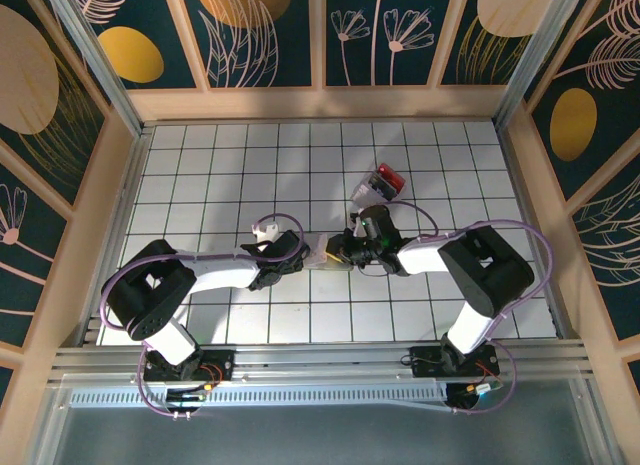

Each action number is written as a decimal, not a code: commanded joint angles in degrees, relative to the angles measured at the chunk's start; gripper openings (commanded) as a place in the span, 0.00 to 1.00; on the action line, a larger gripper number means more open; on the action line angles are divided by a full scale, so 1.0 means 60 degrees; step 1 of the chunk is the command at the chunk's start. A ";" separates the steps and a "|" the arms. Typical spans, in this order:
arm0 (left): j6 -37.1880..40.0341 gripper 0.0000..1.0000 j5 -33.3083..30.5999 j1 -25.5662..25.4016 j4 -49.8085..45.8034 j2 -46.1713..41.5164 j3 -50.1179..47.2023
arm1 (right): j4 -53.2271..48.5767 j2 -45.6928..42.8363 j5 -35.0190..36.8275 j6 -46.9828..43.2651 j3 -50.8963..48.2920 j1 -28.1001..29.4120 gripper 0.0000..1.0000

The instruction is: Take the credit cards out of the card holder

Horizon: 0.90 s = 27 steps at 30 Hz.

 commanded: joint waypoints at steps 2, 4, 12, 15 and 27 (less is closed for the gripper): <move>-0.0174 0.99 0.0565 -0.0003 -0.0395 0.0469 -0.0152 | -0.0547 -0.0343 0.0374 -0.0359 0.0191 -0.0102 0.11; -0.0140 0.99 0.0549 0.0008 -0.0399 0.0459 -0.0132 | -0.0627 -0.0367 0.0412 -0.0416 0.0214 -0.0124 0.08; -0.0139 0.99 0.0521 -0.0002 -0.0431 0.0440 -0.0075 | -0.0272 -0.0299 0.0236 -0.0371 0.0242 -0.0120 0.00; -0.0088 0.99 0.0410 -0.0001 -0.0580 0.0228 0.0041 | -0.0477 -0.0369 0.0373 -0.0433 0.0270 -0.0121 0.00; 0.1085 0.99 0.0179 0.0000 -0.0483 -0.0147 0.1254 | -0.0607 -0.0327 0.0427 -0.0441 0.0417 -0.0039 0.00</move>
